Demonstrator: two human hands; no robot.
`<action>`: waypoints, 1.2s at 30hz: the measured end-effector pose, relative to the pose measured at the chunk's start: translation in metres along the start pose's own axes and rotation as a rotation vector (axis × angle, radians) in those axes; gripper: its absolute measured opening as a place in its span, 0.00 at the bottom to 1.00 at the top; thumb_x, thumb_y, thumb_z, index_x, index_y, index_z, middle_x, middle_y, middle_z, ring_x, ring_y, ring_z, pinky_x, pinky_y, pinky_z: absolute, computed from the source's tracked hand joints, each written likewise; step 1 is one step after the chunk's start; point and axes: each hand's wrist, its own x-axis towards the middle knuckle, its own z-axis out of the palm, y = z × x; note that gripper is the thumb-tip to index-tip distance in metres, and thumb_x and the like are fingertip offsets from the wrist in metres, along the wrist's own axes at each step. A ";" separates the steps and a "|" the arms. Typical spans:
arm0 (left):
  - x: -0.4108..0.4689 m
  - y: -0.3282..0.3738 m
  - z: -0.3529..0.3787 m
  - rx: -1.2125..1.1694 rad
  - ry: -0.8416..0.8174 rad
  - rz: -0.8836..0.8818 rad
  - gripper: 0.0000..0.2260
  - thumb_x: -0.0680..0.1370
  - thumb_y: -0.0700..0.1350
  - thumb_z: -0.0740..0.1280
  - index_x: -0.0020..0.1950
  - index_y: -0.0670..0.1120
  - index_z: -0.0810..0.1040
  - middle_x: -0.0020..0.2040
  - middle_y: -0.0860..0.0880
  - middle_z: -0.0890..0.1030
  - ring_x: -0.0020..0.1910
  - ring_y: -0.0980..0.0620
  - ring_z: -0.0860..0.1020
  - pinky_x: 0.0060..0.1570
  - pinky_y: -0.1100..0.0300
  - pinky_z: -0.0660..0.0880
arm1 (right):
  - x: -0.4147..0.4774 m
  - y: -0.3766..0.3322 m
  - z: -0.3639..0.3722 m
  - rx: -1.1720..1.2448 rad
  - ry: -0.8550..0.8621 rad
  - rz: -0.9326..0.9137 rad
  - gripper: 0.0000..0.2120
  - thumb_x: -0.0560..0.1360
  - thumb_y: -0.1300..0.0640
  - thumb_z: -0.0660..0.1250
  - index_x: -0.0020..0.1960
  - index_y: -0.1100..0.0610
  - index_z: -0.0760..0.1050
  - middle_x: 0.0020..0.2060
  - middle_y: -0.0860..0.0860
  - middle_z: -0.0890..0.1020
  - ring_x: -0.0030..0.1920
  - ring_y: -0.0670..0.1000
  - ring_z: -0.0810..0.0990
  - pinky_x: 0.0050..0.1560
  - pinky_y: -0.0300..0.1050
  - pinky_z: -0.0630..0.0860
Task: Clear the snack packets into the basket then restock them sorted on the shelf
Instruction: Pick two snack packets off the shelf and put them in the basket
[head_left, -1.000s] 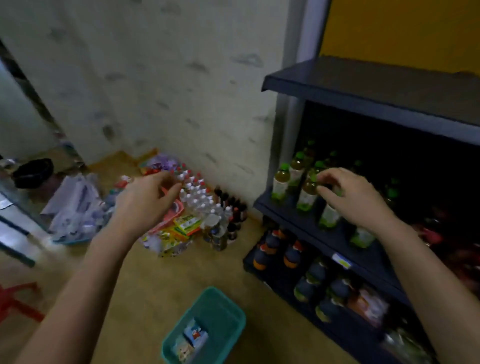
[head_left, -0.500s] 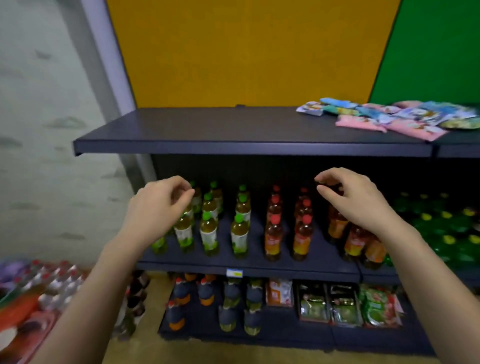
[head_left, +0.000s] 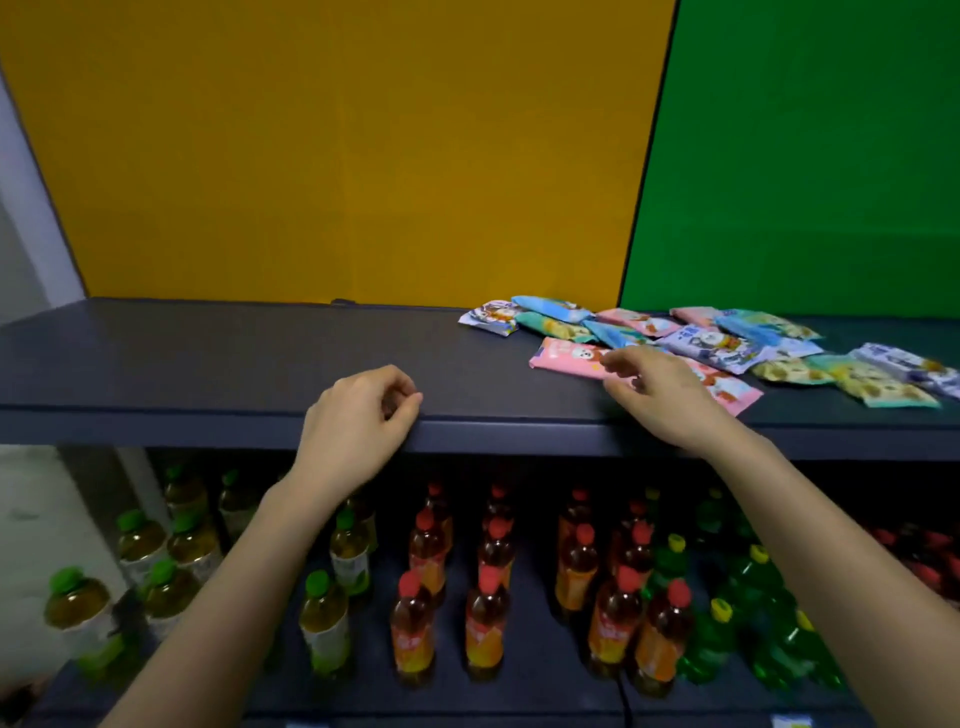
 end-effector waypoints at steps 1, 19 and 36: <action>0.010 0.004 0.007 0.003 -0.007 -0.012 0.07 0.77 0.51 0.63 0.49 0.50 0.78 0.43 0.54 0.79 0.49 0.48 0.78 0.44 0.56 0.71 | 0.013 0.006 0.001 -0.018 -0.011 -0.005 0.16 0.77 0.56 0.62 0.64 0.59 0.72 0.62 0.56 0.77 0.61 0.55 0.75 0.61 0.48 0.70; 0.151 -0.013 0.073 0.257 -0.393 -0.091 0.15 0.77 0.54 0.62 0.55 0.45 0.74 0.59 0.45 0.76 0.59 0.44 0.73 0.53 0.54 0.70 | 0.113 -0.004 0.019 -0.209 -0.325 0.224 0.26 0.65 0.32 0.67 0.34 0.55 0.66 0.31 0.50 0.72 0.33 0.49 0.71 0.32 0.44 0.63; 0.229 0.021 0.146 -0.249 -0.398 -0.363 0.24 0.68 0.53 0.74 0.57 0.39 0.77 0.59 0.43 0.79 0.58 0.44 0.76 0.55 0.53 0.73 | 0.076 -0.001 0.041 0.218 -0.029 0.308 0.34 0.70 0.37 0.66 0.68 0.52 0.61 0.63 0.51 0.74 0.61 0.53 0.75 0.56 0.46 0.69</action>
